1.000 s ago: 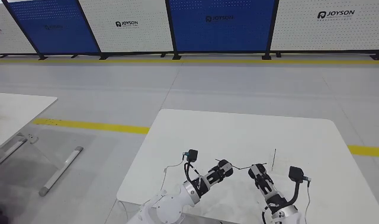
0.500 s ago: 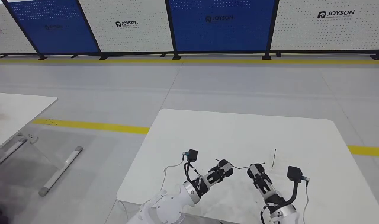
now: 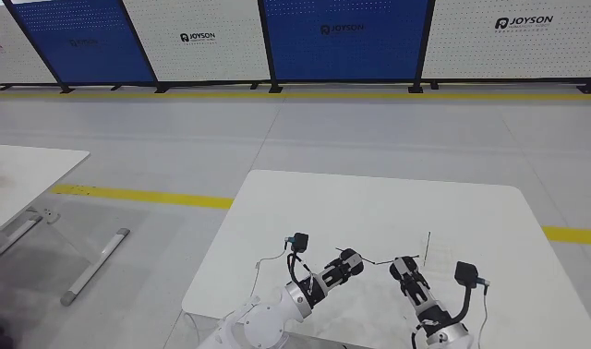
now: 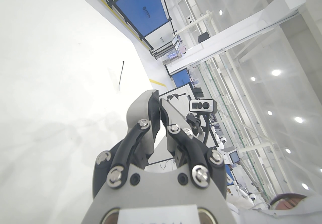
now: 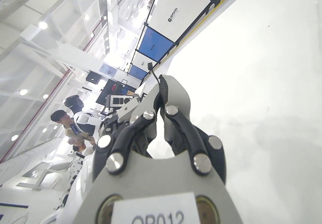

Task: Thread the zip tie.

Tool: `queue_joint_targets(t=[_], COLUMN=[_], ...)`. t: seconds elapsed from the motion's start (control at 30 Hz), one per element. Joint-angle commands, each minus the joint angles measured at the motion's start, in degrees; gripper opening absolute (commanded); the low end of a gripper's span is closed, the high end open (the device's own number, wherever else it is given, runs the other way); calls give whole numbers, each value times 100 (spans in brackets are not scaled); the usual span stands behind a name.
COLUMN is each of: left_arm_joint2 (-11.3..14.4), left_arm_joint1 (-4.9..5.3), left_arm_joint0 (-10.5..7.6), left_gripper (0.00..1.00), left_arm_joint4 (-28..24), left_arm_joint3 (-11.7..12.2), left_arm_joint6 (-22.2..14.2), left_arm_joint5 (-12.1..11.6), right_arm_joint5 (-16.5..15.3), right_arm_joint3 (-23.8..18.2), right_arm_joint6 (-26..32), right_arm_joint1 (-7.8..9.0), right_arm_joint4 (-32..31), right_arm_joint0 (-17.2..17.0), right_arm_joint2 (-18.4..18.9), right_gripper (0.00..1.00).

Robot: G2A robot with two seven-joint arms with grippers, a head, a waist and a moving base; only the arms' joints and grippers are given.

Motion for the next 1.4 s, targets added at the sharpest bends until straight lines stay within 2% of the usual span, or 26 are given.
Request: queue_joint_targets(t=[0.0,0.9,1.37], left_arm_joint2=[0,0,0], left_arm_joint1=[0,0,0], left_arm_joint0=[0,0,0], left_gripper=[0,0,0], left_arm_joint4=[0,0,0], left_arm_joint3=[0,0,0], left_arm_joint6=[0,0,0], left_arm_joint5=[0,0,0], right_arm_joint5=[25,81,24], right_arm_joint3=[23,157,109], right_arm_joint6=[1,31,59], right_arm_joint1=[-5,-57,-65], right_arm_joint4=[-5,84,201], right_arm_joint0=[20,176,114], right_arm_joint2=[-17,-134,-113], right_gripper=[0,0,0])
